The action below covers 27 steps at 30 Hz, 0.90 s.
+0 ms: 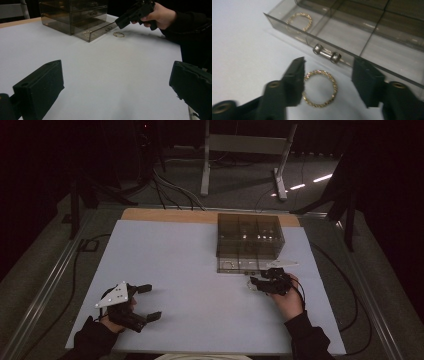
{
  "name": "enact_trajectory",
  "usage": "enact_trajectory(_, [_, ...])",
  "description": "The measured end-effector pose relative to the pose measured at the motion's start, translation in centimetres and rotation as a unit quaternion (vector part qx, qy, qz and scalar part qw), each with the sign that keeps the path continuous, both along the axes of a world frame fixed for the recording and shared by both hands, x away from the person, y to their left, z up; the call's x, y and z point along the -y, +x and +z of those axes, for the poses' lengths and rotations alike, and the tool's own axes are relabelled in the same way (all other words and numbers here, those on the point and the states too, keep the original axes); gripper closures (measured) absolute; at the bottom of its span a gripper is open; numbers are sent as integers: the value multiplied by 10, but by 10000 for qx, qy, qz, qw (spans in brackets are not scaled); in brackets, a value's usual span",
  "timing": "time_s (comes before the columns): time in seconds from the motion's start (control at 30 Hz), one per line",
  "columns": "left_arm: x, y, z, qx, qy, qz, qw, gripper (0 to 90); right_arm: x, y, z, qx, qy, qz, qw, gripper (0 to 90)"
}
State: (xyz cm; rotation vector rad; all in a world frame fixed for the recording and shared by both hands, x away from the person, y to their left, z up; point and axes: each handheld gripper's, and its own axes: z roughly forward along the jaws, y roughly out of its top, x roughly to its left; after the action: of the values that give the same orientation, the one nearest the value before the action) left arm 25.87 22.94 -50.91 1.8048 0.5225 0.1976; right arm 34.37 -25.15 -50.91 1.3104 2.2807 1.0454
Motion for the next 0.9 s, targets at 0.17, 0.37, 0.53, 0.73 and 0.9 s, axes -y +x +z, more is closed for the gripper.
enact_trajectory(0.17, [0, 0, 0, 11, 3, -1, 10000, 4, 2, 4, -8, -113, -175, 14, 9998, 599])
enact_trajectory(0.37, [0, 0, 0, 5, 9, -3, 10000, 4, 1, 8, -15, -150, -361, 6, 9992, 719])
enact_trajectory(0.53, [1, 0, 0, 0, 39, -13, 10000, 4, -2, 9, -15, -122, -461, 149, 9988, 823])
enact_trajectory(0.73, [1, -1, 0, 9, 40, -21, 10000, 4, -3, 9, -14, -147, -547, 226, 9981, 871])
enact_trajectory(0.9, [1, -1, 0, 10, 41, -22, 10000, 4, -4, 7, -13, -107, -508, 153, 9985, 873])
